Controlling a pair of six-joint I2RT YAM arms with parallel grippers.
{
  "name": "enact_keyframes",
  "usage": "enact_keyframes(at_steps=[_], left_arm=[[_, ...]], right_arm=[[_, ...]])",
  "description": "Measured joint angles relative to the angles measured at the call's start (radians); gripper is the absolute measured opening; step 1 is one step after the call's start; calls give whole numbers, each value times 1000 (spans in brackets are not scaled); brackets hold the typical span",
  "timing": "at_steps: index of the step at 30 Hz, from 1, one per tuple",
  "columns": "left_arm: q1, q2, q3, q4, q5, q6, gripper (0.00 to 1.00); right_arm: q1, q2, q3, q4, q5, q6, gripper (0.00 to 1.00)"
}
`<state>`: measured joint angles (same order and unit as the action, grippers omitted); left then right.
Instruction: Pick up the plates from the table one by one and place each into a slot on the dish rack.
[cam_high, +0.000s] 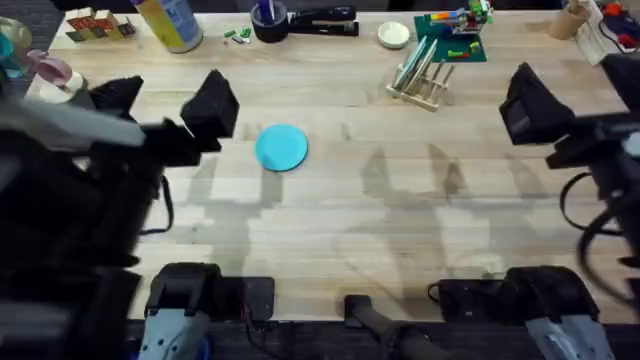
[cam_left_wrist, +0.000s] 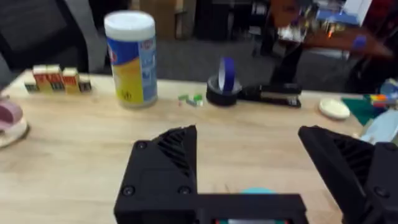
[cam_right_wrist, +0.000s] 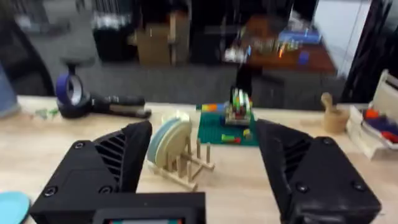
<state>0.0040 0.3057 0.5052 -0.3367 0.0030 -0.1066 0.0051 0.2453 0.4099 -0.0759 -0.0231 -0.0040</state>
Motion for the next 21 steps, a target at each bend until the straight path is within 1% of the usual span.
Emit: enact_keyframes(at_steps=[5, 9, 13, 17, 21], left_arm=[[0, 185, 212, -191, 0, -6, 992], [0, 325, 357, -335, 0, -6, 993], [0, 447, 476, -456, 0, -6, 993], [0, 554, 577, -546, 1, -6, 993], [0, 623, 628, -586, 5, -4, 992]], right_arm=[[0, 187, 197, -201, 0, 0, 994], [0, 332, 349, -327, -9, 0, 994], [0, 470, 480, -441, -41, 0, 995], [0, 608, 597, -552, -62, 0, 995], [0, 720, 685, -647, -72, 0, 995]])
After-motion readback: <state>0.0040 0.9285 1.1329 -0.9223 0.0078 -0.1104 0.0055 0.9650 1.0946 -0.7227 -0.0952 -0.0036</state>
